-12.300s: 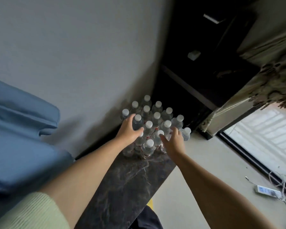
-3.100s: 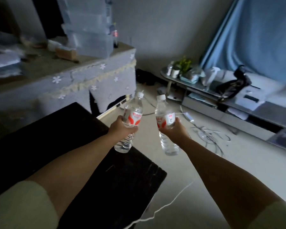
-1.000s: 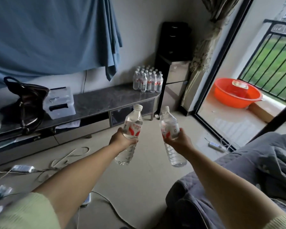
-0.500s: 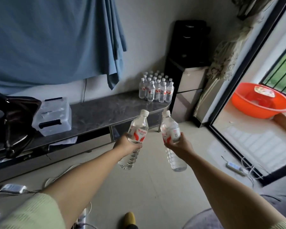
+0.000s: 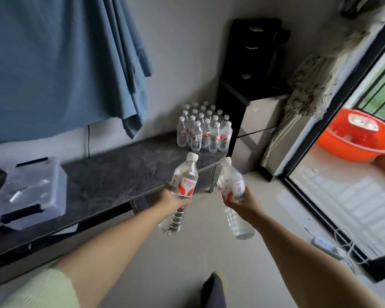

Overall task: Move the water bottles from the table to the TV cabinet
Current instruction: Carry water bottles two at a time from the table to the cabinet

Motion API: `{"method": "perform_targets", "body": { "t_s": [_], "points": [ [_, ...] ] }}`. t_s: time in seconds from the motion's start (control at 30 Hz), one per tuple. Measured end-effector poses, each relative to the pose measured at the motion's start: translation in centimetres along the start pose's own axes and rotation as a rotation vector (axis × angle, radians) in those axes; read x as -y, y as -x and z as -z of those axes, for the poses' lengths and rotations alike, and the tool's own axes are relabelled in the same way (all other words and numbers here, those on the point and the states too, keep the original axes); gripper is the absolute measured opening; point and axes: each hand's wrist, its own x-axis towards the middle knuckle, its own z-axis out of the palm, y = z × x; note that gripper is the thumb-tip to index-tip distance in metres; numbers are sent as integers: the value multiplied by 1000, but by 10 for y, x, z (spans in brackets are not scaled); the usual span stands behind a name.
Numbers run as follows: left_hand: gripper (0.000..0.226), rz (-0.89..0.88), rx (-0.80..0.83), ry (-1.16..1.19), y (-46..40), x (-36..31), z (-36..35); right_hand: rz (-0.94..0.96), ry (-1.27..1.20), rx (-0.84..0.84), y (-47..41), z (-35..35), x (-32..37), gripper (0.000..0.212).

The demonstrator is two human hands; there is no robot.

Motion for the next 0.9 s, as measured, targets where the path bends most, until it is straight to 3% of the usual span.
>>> {"method": "perform_targets", "body": {
  "t_s": [0.17,0.57,0.9],
  "points": [
    [52,16,23,-90,-77,-27,-12,14,7,80,-101,6,15,53],
    [47,151,-69,-34,-221,-74,-33,-66,34,27,-271,1,42,56],
    [68,295,92,83,-385,-93,-12,-221,-136,-57,-385,-68,66,55]
  ]
}}
